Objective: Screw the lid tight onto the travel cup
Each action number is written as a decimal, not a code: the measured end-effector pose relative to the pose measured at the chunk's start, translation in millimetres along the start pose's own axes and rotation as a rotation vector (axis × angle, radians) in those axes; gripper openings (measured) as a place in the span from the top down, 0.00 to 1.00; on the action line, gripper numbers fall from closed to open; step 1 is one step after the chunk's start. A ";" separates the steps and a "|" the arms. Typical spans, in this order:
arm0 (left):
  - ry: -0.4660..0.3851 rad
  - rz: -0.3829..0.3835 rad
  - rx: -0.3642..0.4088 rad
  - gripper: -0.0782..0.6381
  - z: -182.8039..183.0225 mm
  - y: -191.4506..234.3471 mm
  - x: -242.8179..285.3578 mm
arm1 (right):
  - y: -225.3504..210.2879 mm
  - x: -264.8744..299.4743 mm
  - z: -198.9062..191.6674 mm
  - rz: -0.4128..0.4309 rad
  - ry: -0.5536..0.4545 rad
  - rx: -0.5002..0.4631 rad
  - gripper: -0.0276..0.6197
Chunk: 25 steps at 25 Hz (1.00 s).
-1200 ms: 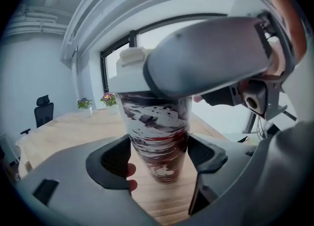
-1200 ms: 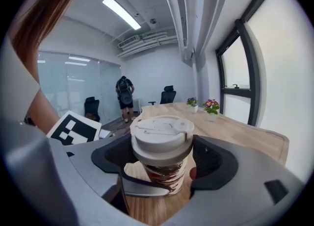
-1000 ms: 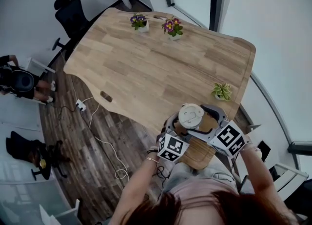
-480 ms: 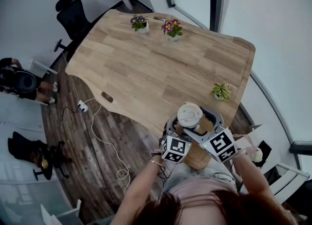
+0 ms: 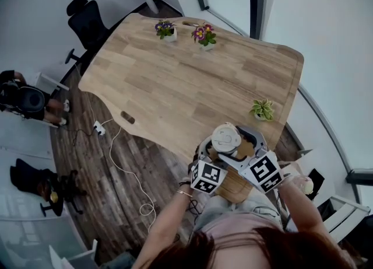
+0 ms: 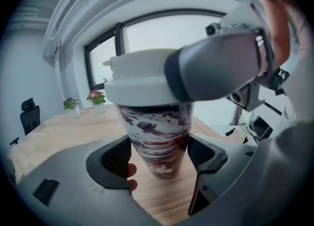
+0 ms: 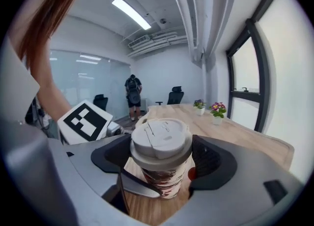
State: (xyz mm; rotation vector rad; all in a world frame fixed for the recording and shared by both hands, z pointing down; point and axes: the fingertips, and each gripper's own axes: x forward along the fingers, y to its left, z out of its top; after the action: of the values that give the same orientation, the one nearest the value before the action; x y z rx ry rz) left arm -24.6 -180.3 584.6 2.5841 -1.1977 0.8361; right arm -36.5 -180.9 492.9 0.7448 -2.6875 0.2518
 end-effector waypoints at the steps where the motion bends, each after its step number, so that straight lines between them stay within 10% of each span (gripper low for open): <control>1: -0.003 0.030 -0.023 0.40 0.6 1.1 0.7 | -1.4 0.4 0.0 -0.041 -0.011 0.019 0.37; 11: 0.006 -0.057 0.042 0.40 0.6 -2.5 1.2 | -1.0 0.3 -3.2 0.100 0.061 0.025 0.37; 19: 0.014 0.090 -0.044 0.40 2.3 2.6 1.9 | -3.6 -3.8 -3.1 -0.106 -0.019 0.098 0.38; 25: 0.039 0.017 -0.005 0.40 -0.9 2.3 2.1 | -3.3 -4.4 -3.3 0.007 0.023 0.062 0.38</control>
State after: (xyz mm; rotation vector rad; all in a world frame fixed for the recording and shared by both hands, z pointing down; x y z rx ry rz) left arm -25.6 -182.8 586.3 2.5452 -1.2111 0.8818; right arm -30.3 -180.9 494.6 0.7457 -2.6723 0.3454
